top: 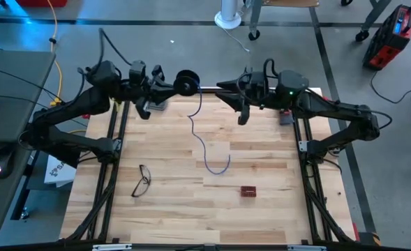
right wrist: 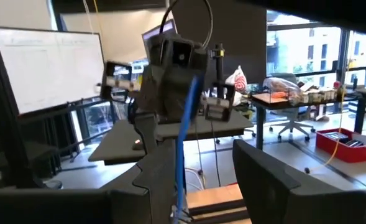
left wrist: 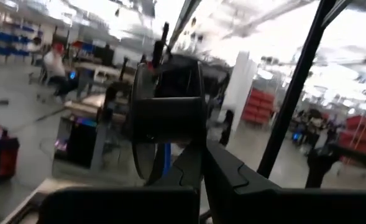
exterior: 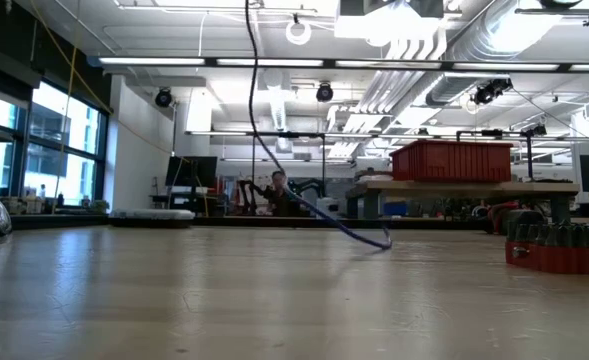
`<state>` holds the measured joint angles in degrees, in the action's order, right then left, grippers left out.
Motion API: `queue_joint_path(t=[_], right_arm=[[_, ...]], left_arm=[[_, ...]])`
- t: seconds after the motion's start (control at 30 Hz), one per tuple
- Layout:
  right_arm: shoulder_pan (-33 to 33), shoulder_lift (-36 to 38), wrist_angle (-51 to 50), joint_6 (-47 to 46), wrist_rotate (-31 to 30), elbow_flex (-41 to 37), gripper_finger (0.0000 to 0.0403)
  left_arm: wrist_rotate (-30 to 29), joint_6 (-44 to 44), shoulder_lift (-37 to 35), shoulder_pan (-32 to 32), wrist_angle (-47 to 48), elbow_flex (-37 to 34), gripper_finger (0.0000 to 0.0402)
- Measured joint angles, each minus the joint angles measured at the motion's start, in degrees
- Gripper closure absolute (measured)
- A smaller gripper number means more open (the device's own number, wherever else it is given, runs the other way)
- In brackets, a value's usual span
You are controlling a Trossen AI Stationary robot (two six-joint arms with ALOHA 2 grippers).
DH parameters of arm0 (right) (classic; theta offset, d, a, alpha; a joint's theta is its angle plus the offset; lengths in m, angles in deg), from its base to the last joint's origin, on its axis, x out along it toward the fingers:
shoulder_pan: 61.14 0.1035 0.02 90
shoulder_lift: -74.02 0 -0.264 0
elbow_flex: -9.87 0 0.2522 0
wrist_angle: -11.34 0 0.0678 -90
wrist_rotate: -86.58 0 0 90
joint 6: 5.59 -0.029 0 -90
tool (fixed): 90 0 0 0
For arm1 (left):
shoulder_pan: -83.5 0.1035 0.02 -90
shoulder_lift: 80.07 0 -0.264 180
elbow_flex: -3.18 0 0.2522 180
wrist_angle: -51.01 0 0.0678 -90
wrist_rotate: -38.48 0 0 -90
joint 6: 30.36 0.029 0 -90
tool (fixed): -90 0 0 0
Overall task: Coil cords
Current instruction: Coil the blue wire onto the spool
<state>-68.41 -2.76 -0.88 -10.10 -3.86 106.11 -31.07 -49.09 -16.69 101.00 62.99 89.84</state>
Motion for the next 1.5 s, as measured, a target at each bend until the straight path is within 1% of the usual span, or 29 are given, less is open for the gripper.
queue_joint_path(t=[0.1,0.27,0.43,0.57,0.8,1.1,1.17,1.27,1.5], right_arm=[[0.0,-0.12,0.07,-0.22,-1.01,0.0,0.0249],[-0.02,-0.21,0.0,-1.33,-2.0,0.0,0.0249],[-0.02,-0.21,-0.96,-0.59,-2.41,0.0,0.0249],[-0.02,-0.21,-0.98,-1.51,-2.39,0.0,0.0249],[-0.02,-0.98,-0.92,-3.16,-1.5,0.0,0.0249],[-0.02,-1.3,-0.94,-4.24,-0.61,-0.04,0.0251],[-0.02,-1.3,-0.95,-4.11,-0.6,-0.04,0.0258],[-0.02,-1.3,-0.93,-4.05,-0.57,-0.04,0.0278],[-0.02,-1.32,-1.15,-3.0,-0.48,-0.04,0.0355]], left_arm=[[-0.03,2.14,1.19,-1.32,2.45,-0.1,0.0401],[-0.26,3.82,2.88,-2.88,1.81,-0.04,0.0401],[-4.12,6.17,4.45,-4.43,2.07,-0.07,0.0401],[-5.62,8.15,4.88,-5.06,1.73,-0.04,0.0401],[-5.75,8.5,5.24,-5.69,-2.2,-0.02,0.0401],[-5.71,8.37,6.19,-5.69,-2.25,-0.02,0.0401],[-5.71,8.37,6.84,-5.7,-2.48,-0.02,0.0401],[-5.77,8.19,7.36,-5.91,-2.89,-0.02,0.0401],[-5.94,8.45,7.71,-5.89,-2.85,-0.02,0.0401]])
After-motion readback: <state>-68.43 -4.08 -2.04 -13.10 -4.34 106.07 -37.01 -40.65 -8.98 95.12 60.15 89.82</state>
